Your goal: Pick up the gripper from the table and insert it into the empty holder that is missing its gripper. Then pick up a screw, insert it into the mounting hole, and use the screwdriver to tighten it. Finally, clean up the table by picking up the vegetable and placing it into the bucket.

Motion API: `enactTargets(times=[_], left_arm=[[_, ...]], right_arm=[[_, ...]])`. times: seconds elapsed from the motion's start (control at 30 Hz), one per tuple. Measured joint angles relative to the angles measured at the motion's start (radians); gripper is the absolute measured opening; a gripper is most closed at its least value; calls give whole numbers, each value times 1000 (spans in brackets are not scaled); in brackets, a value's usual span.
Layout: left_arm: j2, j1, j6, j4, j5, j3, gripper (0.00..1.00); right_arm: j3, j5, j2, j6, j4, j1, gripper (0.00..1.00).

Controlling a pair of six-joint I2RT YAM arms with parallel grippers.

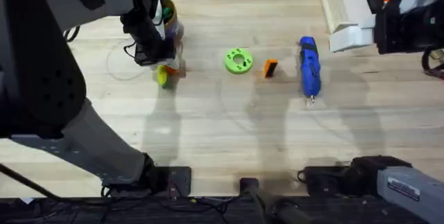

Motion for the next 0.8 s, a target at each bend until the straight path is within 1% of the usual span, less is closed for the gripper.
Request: enactTargets(times=[0.07,0.43,0.57,0.67,0.8], left_arm=[[0,0,0,0,-1,0,13],[0,0,0,0,-1,0,14],[0,-3,0,-19,0,19,14],[-17,-19,0,-37,0,48,14],[-101,-65,0,-64,0,95,14]], right_arm=[[0,0,0,0,0,0,992],[0,0,0,0,0,0,992],[0,0,0,0,0,0,992],[0,0,0,0,0,0,992],[0,0,0,0,0,0,992]])
